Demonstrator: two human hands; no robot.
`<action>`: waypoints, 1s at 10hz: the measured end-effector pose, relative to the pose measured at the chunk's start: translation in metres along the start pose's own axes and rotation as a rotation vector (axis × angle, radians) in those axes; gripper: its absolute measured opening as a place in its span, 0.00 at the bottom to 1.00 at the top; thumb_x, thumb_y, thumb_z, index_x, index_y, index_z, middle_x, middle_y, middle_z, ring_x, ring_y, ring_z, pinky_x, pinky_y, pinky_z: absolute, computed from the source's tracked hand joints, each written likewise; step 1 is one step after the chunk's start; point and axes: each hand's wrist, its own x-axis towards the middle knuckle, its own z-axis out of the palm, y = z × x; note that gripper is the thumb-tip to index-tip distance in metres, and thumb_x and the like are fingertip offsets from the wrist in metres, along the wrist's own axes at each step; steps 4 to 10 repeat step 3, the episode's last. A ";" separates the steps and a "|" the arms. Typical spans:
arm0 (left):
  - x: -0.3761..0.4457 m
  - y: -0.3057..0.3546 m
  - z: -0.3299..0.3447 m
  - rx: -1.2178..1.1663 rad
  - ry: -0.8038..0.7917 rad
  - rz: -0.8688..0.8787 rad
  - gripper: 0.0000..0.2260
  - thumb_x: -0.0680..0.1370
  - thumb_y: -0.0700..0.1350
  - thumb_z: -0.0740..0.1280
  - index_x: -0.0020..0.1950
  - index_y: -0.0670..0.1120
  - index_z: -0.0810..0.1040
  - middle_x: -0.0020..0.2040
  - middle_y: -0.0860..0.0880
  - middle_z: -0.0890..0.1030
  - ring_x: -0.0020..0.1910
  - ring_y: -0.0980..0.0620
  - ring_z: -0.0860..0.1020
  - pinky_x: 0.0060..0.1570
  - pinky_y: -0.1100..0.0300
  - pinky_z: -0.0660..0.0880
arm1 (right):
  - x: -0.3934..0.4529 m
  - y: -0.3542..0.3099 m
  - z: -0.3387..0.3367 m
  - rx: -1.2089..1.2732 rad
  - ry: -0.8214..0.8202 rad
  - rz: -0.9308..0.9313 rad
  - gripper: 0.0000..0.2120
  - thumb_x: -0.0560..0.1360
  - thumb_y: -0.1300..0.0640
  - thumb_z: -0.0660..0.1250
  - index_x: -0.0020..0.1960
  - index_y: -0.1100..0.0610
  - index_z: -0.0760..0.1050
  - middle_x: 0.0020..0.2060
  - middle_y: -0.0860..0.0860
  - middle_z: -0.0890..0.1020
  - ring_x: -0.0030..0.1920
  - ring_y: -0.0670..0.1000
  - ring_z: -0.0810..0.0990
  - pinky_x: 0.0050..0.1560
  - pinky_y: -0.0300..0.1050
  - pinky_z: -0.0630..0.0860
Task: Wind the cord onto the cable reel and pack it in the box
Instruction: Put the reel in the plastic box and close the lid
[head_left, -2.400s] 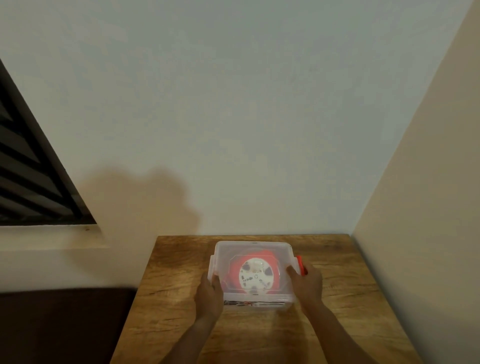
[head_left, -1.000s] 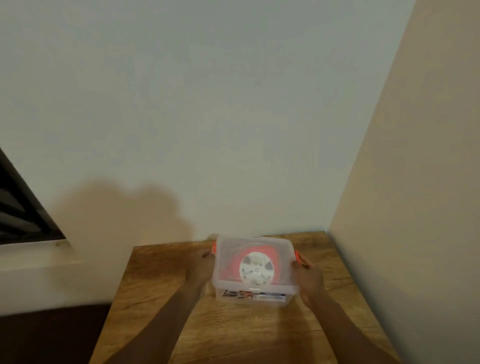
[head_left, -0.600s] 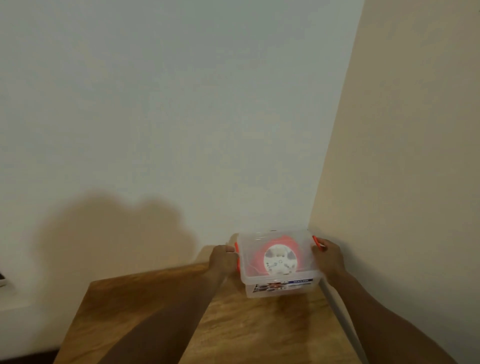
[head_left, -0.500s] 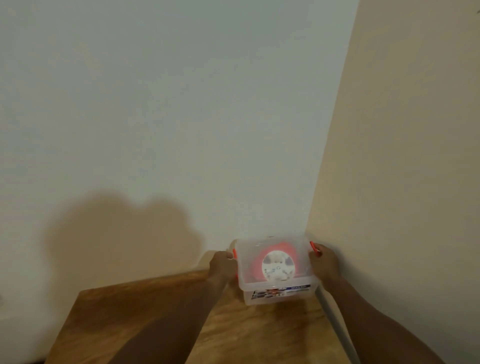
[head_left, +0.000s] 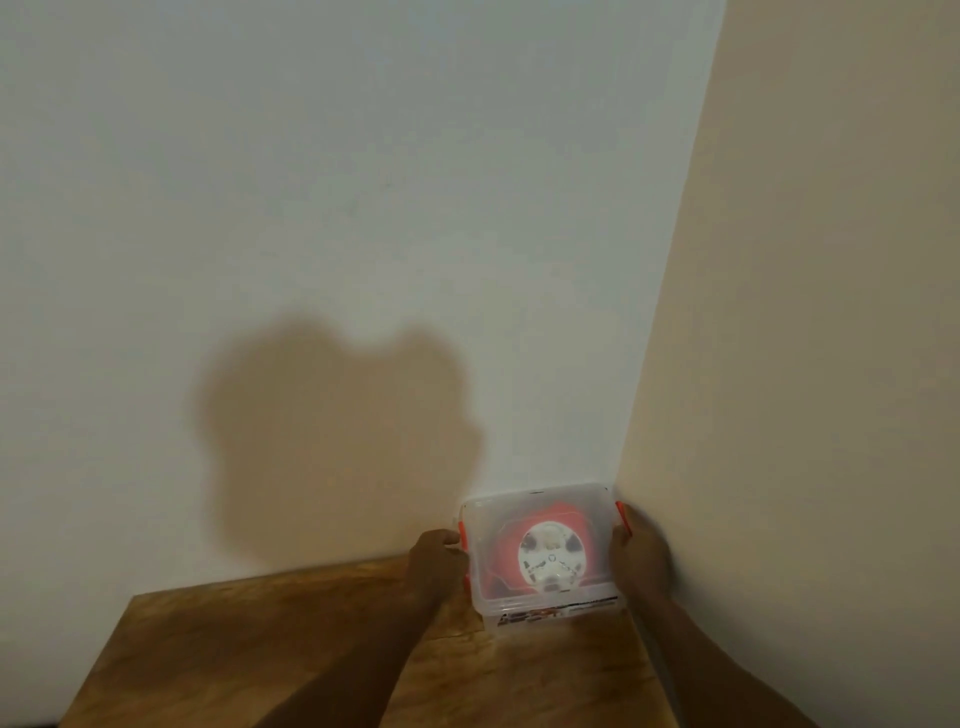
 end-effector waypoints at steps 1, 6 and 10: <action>-0.013 0.007 0.000 0.060 0.030 0.035 0.13 0.80 0.39 0.67 0.65 0.42 0.80 0.63 0.46 0.81 0.54 0.49 0.81 0.46 0.68 0.75 | -0.006 -0.005 -0.002 -0.103 0.003 0.003 0.18 0.81 0.58 0.56 0.70 0.54 0.72 0.63 0.56 0.79 0.60 0.59 0.77 0.60 0.53 0.73; -0.023 0.014 -0.004 0.359 -0.099 0.268 0.12 0.82 0.53 0.60 0.53 0.50 0.80 0.52 0.49 0.85 0.46 0.53 0.83 0.51 0.55 0.82 | -0.009 -0.059 -0.028 -0.593 -0.161 -0.052 0.13 0.77 0.54 0.59 0.58 0.49 0.76 0.55 0.47 0.80 0.53 0.50 0.81 0.48 0.40 0.75; -0.023 0.014 -0.004 0.359 -0.099 0.268 0.12 0.82 0.53 0.60 0.53 0.50 0.80 0.52 0.49 0.85 0.46 0.53 0.83 0.51 0.55 0.82 | -0.009 -0.059 -0.028 -0.593 -0.161 -0.052 0.13 0.77 0.54 0.59 0.58 0.49 0.76 0.55 0.47 0.80 0.53 0.50 0.81 0.48 0.40 0.75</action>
